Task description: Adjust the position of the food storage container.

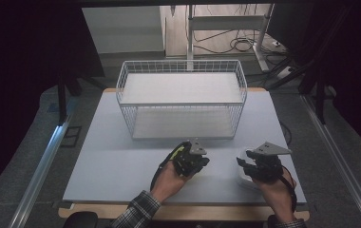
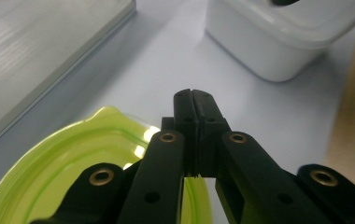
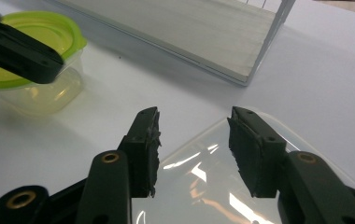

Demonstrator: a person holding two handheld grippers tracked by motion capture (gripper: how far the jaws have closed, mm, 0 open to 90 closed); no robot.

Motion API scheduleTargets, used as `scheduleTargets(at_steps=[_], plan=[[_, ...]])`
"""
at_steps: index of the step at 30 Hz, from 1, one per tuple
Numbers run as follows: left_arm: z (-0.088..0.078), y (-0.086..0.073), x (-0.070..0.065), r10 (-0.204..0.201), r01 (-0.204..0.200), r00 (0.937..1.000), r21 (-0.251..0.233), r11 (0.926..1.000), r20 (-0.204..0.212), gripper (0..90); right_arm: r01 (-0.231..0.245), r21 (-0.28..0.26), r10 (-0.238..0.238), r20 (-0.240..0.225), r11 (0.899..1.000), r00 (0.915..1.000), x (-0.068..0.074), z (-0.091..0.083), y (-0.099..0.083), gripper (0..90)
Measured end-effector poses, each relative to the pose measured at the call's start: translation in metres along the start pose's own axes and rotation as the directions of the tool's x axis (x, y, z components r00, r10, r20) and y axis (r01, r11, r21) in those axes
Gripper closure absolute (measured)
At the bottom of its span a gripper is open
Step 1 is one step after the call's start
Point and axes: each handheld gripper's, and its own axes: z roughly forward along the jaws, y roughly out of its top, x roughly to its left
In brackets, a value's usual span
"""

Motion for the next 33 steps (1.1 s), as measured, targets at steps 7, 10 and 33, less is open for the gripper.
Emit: scheduleTargets(at_steps=[7,10,33], plan=[[-0.003,-0.005,0.004,-0.009,0.009,0.9997,0.024,0.9997,-0.022,89.9,0.016,0.001,-0.016,0.001,1.0,0.9999,0.0,0.0,-0.001,50.9],[-0.01,-0.013,0.012,-0.033,0.034,0.9991,0.021,0.9992,-0.028,89.9,0.016,0.004,-0.016,0.003,1.0,0.9999,-0.001,0.0,-0.002,50.5],[-0.082,-0.091,0.075,-0.205,0.206,0.9668,-0.006,0.9785,-0.153,89.9,-0.053,0.006,0.053,0.024,0.999,0.9983,-0.019,-0.013,-0.012,57.3]])
